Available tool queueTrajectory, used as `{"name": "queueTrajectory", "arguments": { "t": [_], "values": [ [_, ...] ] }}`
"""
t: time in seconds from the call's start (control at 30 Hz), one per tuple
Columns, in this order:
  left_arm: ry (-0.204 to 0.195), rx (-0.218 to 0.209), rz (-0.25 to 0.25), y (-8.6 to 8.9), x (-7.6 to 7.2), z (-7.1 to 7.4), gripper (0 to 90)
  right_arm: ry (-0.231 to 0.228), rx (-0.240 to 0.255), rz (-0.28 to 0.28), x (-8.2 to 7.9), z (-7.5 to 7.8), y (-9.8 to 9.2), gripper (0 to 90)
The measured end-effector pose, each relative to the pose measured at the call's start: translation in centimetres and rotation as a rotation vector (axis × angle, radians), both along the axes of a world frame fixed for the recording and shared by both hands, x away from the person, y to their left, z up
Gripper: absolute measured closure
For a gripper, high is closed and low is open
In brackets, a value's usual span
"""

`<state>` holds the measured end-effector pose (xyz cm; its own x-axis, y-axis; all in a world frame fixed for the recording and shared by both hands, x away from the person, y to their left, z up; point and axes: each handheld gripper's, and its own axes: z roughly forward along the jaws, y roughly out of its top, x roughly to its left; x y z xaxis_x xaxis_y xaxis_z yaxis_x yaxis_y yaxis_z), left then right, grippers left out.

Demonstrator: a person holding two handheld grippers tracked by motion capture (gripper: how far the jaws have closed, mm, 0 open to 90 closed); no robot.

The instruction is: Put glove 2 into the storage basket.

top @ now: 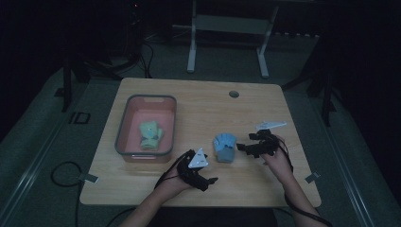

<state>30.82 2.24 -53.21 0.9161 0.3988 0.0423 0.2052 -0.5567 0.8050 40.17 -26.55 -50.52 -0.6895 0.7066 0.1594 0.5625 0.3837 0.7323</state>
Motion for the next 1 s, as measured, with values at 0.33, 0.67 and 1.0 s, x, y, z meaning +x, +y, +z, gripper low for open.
{"name": "queueTrajectory", "arguments": {
  "t": [0.33,0.67,1.0],
  "values": [
    [-0.051,0.080,-0.107,-3.5,1.9,0.7,15.5,0.003,-0.012,0.029,0.2,-0.3,-0.2,15.6],
    [-0.123,0.175,-0.135,-6.1,4.0,-0.1,30.4,-0.003,-0.023,0.049,2.3,-0.5,1.6,43.5],
    [-0.145,0.257,-0.123,-6.8,5.6,-1.2,44.0,0.031,-0.050,0.036,4.3,-1.8,3.6,34.6]
  ]
}}
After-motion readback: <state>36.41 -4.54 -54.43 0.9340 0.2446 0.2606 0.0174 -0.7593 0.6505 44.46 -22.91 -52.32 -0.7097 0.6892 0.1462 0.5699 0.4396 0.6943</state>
